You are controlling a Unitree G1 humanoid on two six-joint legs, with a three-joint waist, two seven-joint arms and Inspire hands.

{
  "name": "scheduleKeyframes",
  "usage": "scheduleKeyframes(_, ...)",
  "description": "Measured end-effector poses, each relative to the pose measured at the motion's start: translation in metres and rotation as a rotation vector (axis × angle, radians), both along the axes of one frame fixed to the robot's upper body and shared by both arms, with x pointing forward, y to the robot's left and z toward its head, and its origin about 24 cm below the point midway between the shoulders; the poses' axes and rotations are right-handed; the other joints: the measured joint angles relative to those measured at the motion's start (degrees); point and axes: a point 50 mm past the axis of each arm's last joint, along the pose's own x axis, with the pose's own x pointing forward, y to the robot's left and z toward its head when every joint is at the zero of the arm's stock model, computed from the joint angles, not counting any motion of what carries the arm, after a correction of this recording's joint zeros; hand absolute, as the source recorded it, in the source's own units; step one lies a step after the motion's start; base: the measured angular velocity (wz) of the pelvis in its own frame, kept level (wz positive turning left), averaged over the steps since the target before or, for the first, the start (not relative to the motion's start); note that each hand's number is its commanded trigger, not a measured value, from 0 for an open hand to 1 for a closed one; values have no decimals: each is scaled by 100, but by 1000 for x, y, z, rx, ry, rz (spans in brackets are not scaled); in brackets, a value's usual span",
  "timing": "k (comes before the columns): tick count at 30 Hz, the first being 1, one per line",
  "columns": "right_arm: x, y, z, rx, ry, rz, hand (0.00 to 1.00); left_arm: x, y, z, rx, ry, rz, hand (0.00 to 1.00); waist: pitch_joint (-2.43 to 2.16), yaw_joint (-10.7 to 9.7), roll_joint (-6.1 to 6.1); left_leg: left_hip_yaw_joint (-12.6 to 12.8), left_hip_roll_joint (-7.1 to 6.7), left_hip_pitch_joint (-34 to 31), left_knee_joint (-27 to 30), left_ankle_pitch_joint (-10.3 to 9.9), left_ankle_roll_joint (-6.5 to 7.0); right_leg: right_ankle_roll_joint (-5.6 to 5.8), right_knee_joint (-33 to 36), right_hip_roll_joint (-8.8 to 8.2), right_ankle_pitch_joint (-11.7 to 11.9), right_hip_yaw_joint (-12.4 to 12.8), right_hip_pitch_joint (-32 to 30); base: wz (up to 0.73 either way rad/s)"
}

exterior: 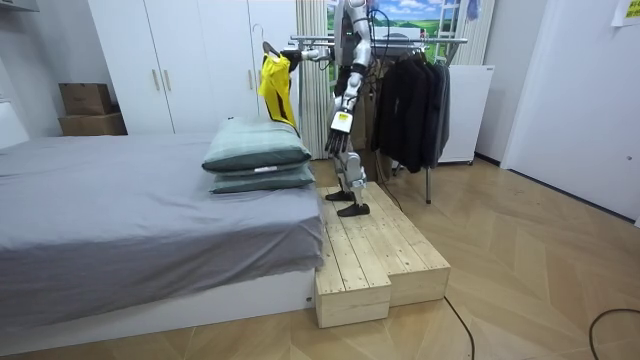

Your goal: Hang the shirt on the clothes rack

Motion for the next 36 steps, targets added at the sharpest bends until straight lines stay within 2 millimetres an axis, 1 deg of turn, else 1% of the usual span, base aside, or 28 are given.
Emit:
scheduleKeyframes(4, -5, 1, 0, 8, -2, 8, 100, -9, -1, -3, -2, 66, -32, 0, 3, -103, -34, 458, 78, -12, -3, -49, -36, -37, 27, 138, 115, 362, -253, -58)
scheduleKeyframes(6, -9, 2, 0, 7, 4, 10, 100, -12, -1, -3, 0, 93, -48, 0, 2, -174, -48, 836, 136, -10, 0, -101, -57, -59, 97, 280, 185, 612, -435, -103)
scheduleKeyframes(7, -12, 2, -1, 12, 11, 12, 100, -12, 0, -3, 2, 98, -49, 0, 1, -187, -65, 1174, 174, -1, 6, -123, -78, -99, 98, 348, 276, 684, -557, -154)
scheduleKeyframes(8, -13, 3, -2, 19, 15, 10, 100, -10, 1, -4, 3, 104, -48, 0, 11, -197, -76, 1594, 237, 26, 9, -150, -109, -192, 71, 381, 443, 455, -681, -173)
scheduleKeyframes(9, -13, 4, -3, 22, 16, 10, 100, -9, 2, -4, 5, 105, -48, 0, 27, -186, -91, 1850, 261, 54, 6, -156, -119, -282, 59, 392, 526, 163, -742, -196)
scheduleKeyframes(10, -13, 4, -3, 22, 17, 9, 100, -5, 6, -3, 11, 105, -50, 0, 74, -145, -70, 2354, 315, 98, 30, -218, -159, -391, 3, 376, 613, -657, -794, -202)
scheduleKeyframes(11, -13, 4, -3, 18, 20, 6, 100, -1, 8, -3, 11, 100, -37, 0, 102, -98, -74, 2829, 385, 97, 133, -334, -198, -349, 234, 291, 426, -1370, -868, -191)
scheduleKeyframes(12, -14, 3, -4, 14, 23, -1, 100, -1, 9, -3, 8, 106, -21, 0, 102, -123, -67, 3007, 402, 127, 204, -395, -211, -290, 520, 151, 243, -1620, -913, -172)
scheduleKeyframes(13, -15, 1, -6, 13, 30, -16, 100, -2, 10, -4, 4, 125, 20, 0, 107, -131, -26, 3356, 424, 235, 286, -491, -275, -250, 1005, -175, -68, -1798, -933, -151)
scheduleKeyframes(14, -15, 1, -7, 13, 34, -23, 100, -7, 13, -4, 8, 150, 51, 0, 106, -149, 1, 3627, 457, 301, 356, -555, -349, -108, 1239, -470, -239, -1828, -914, -142)
scheduleKeyframes(15, -15, 1, -8, 13, 35, -24, 100, -10, 14, -3, 10, 163, 65, 0, 106, -166, -1, 3711, 479, 302, 417, -585, -382, -17, 1244, -574, -268, -1803, -892, -102)
scheduleKeyframes(16, -15, 1, -9, 15, 39, -26, 100, -13, 18, -2, 13, 187, 84, 0, 116, -276, -29, 3788, 576, 282, 571, -635, -440, 61, 1157, -523, -223, -1717, -876, -44)
scheduleKeyframes(17, -15, 2, -10, 17, 40, -23, 100, -14, 18, -2, 9, 206, 94, 0, 142, -386, -5, 3797, 672, 265, 734, -652, -472, 12, 1075, -457, -202, -1733, -868, -28)
scheduleKeyframes(19, -14, 7, -11, 25, 47, -1, 100, -14, 18, -2, 3, 220, 99, 0, 163, -416, 14, 3820, 804, 216, 1011, -657, -482, -55, 1024, -347, -203, -1667, -922, -26)
scheduleKeyframes(21, -11, 15, -11, 33, 59, 41, 100, -16, 20, -2, 5, 242, 106, 0, 159, -421, 7, 3789, 1049, 79, 1644, -658, -485, -168, 1029, -288, -267, -1614, -908, -30)
scheduleKeyframes(22, -7, 18, -9, 33, 55, 63, 100, -16, 22, -1, 7, 245, 107, 0, 160, -428, -1, 3644, 1211, -63, 2185, -656, -483, -235, 1122, -276, -350, -1575, -916, -19)
scheduleKeyframes(23, -6, 18, -8, 32, 51, 68, 100, -15, 23, 0, 8, 245, 107, 0, 160, -420, 7, 3519, 1304, -136, 2433, -652, -482, -263, 1168, -252, -390, -1543, -916, -30)
scheduleKeyframes(24, -1, 20, -5, 30, 37, 80, 100, -14, 24, 0, 15, 249, 109, 0, 163, -400, 7, 3257, 1451, -260, 2876, -619, -483, -315, 1280, -177, -468, -1372, -941, -50)
scheduleKeyframes(26, 6, 31, -1, 20, 23, 141, 100, -22, 25, 1, 21, 286, 123, 0, 154, -297, -85, 2543, 1522, -486, 3529, -270, -456, -439, 1394, -15, -552, -900, -935, -88)
scheduleKeyframes(27, 6, 33, -1, 20, 25, 154, 100, -25, 24, 0, 21, 297, 126, 0, 150, -260, -107, 2356, 1521, -556, 3710, -125, -433, -466, 1374, 25, -544, -788, -898, -106)
scheduleKeyframes(28, 6, 36, -2, 19, 29, 172, 100, -32, 21, -1, 13, 321, 134, 0, 136, -193, -131, 1913, 1469, -759, 3975, 17, -405, -517, 1351, 113, -535, -527, -807, -108)
scheduleKeyframes(29, 5, 36, -3, 19, 33, 170, 100, -38, 16, -3, -1, 334, 138, 0, 133, -118, -123, 1343, 1285, -943, 3968, -101, -401, -552, 1306, 206, -513, -277, -759, -110)
scheduleKeyframes(30, 5, 37, -3, 21, 33, 170, 100, -41, 13, -3, -7, 341, 138, 0, 134, -72, -124, 1094, 1172, -1039, 3889, -186, -403, -564, 1283, 243, -491, -146, -740, -119)
scheduleKeyframes(32, 8, 42, 1, 16, 16, 195, 100, -46, 1, -8, -40, 358, 153, 0, 136, 116, -126, 254, 610, -1347, 2998, -357, -455, -541, 1253, 384, -421, 485, -777, -138)
scheduleKeyframes(33, 10, 45, 2, 20, 8, 204, 100, -47, -2, -9, -51, 359, 162, 0, 134, 136, -124, 58, 498, -1409, 2685, -354, -458, -539, 1243, 426, -407, 664, -796, -149)
scheduleKeyframes(34, 12, 48, 6, 23, -12, 217, 100, -48, -8, -11, -71, 356, 182, 0, 138, 134, -102, -176, 339, -1462, 2125, -334, -477, -539, 1179, 509, -349, 986, -840, -151)
scheduleKeyframes(35, 13, 48, 10, 21, -33, 217, 100, -48, -13, -12, -85, 354, 189, 0, 132, 122, -75, -262, 307, -1514, 1683, -282, -512, -538, 1126, 599, -280, 1278, -843, -145)
scheduleKeyframes(36, 13, 48, 10, 20, -39, 215, 100, -48, -15, -13, -90, 354, 189, 0, 125, 90, -58, -273, 315, -1534, 1525, -236, -548, -530, 1092, 640, -237, 1380, -832, -123)
